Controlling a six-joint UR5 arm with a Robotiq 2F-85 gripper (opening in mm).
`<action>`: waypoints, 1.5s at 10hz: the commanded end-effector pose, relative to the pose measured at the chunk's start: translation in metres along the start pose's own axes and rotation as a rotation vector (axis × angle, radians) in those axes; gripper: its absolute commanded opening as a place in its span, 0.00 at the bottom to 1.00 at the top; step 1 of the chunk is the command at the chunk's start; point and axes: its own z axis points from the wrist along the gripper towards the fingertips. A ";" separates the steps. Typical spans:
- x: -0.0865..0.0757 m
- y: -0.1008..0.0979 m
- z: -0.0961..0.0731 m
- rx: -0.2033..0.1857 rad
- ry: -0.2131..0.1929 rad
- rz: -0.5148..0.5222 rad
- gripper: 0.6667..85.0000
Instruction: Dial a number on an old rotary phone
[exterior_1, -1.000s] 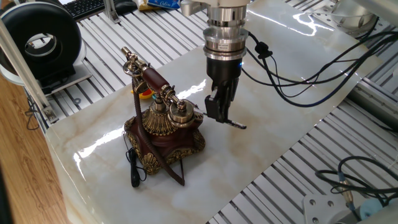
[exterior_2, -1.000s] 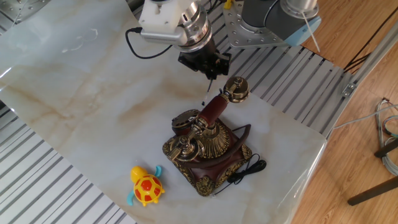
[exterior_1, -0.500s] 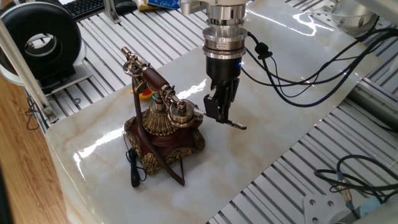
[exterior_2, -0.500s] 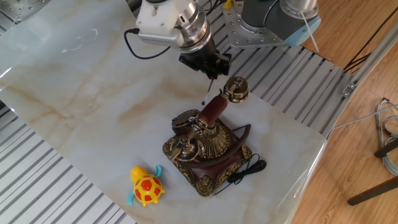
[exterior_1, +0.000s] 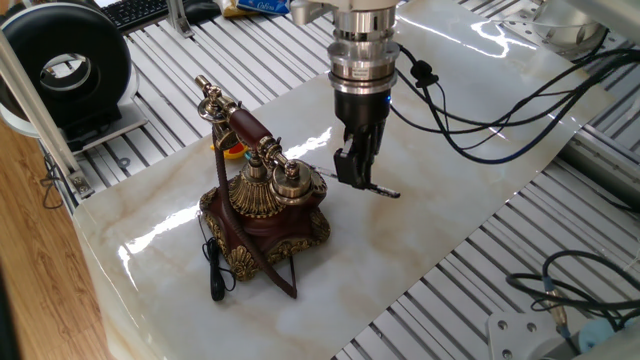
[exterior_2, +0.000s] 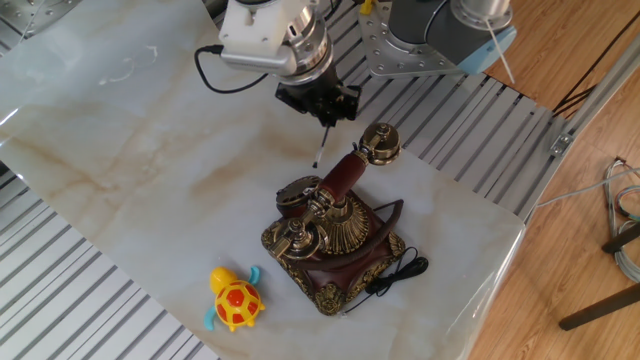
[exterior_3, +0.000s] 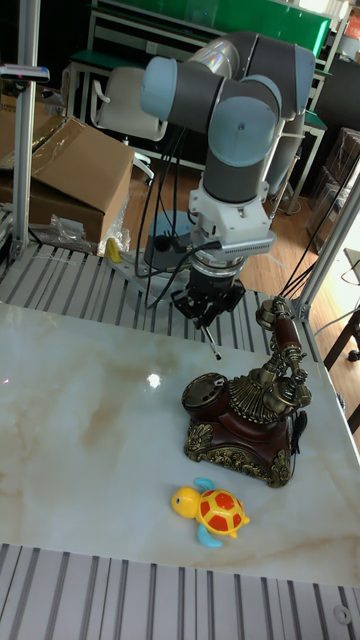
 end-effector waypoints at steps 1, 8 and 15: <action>-0.011 0.001 -0.002 -0.007 -0.042 0.046 0.01; 0.015 0.005 0.005 -0.025 0.090 0.168 0.01; 0.017 0.003 0.003 -0.011 0.122 0.180 0.01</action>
